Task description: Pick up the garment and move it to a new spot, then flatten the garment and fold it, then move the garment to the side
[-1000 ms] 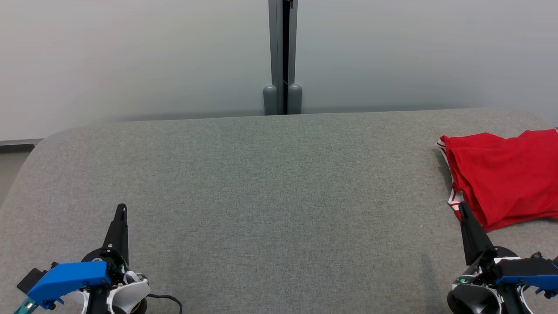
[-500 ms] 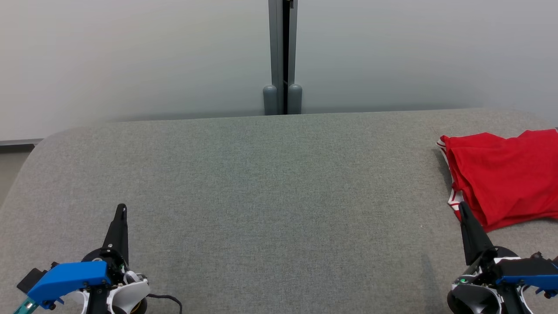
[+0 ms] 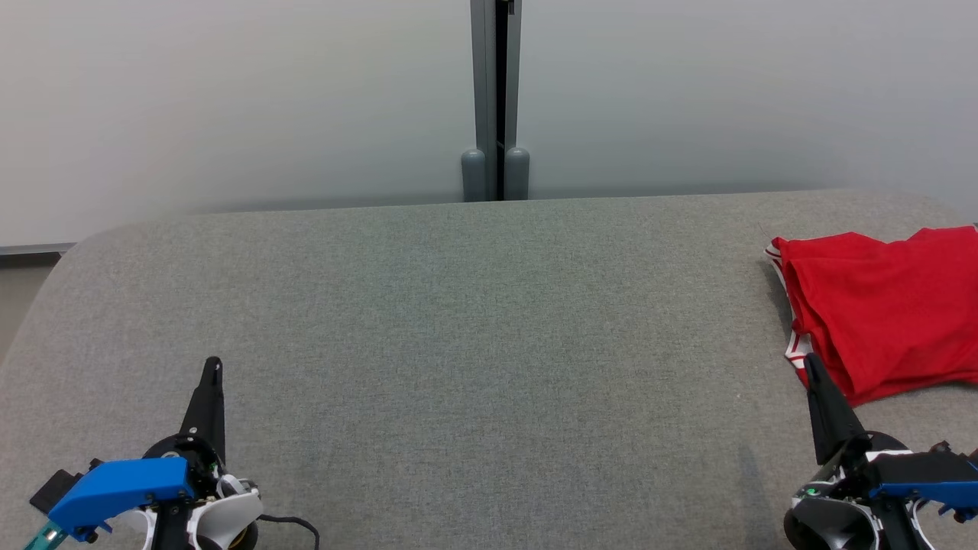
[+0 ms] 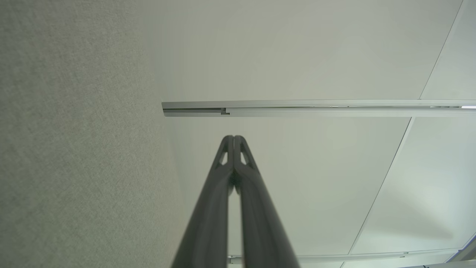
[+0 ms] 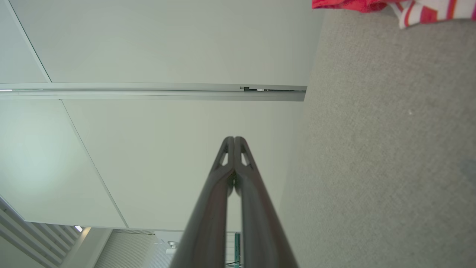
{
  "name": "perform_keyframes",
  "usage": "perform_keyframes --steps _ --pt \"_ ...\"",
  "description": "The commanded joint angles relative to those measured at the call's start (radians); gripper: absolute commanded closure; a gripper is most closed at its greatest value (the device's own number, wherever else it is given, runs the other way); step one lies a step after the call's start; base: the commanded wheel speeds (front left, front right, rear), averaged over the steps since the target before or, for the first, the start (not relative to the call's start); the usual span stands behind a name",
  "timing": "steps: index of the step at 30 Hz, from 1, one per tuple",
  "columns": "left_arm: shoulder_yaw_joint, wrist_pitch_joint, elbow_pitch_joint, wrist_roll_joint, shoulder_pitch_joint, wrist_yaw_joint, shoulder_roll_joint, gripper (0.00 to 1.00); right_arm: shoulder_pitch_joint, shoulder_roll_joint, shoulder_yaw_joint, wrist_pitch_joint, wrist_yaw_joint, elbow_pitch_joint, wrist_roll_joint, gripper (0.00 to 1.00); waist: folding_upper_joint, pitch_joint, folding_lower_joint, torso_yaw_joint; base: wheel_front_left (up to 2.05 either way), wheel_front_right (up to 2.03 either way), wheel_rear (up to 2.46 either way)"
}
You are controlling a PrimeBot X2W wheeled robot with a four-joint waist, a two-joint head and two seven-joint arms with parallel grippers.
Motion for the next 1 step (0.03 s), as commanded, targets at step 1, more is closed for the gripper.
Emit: perform_keyframes --steps 1 --pt "0.002 0.004 -0.004 -0.004 -0.009 -0.005 -0.002 1.0 -0.012 -0.006 -0.001 0.003 0.001 0.002 0.003 1.0 0.0 0.0 0.0 0.0 0.0 0.0 0.0"
